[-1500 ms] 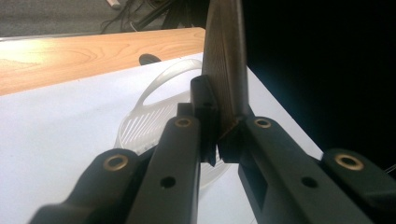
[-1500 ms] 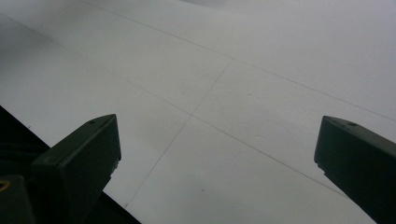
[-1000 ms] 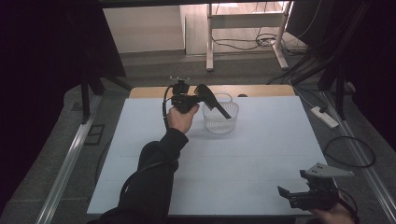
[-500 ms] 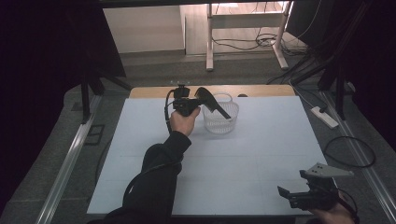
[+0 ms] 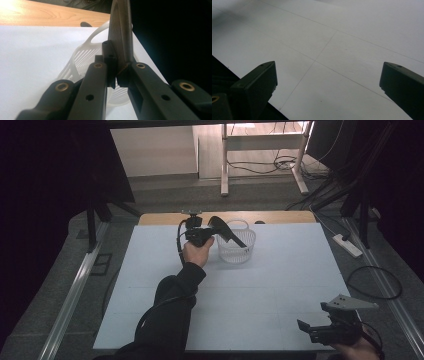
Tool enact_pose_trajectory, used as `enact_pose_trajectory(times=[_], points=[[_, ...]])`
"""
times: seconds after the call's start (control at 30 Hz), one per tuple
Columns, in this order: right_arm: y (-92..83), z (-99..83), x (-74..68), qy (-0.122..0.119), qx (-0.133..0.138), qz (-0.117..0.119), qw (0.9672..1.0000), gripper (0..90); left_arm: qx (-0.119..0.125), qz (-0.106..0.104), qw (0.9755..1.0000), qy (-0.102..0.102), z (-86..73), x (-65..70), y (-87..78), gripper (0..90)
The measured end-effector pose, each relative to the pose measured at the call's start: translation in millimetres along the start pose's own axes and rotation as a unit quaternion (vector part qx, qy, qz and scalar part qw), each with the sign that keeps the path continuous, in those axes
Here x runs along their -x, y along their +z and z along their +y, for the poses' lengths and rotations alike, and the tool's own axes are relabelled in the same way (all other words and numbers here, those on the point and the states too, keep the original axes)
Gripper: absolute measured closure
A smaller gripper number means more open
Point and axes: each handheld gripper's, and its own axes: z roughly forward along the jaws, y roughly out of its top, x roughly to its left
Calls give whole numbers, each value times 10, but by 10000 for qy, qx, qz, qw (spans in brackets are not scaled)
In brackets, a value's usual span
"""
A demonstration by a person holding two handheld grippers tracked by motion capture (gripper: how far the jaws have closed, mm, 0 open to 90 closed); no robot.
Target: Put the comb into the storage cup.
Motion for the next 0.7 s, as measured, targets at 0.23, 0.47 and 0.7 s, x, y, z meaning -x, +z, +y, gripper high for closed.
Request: enact_pose_trajectory(times=[0.23, 0.47, 0.7], points=[[0, 0, -1, -4, -3, 2, 10000, 19, 76, -58, 9996, -269, -59, -90, 10, 872], [3, 2, -2, -19, -22, 2, 10000, 19, 90, -12, 9991, -403, -106, -184, 0, 845], [5, 3, -2, -35, -33, -3, 10000, 20, 138, 51, 9989, -448, -123, -230, -11, 748]])
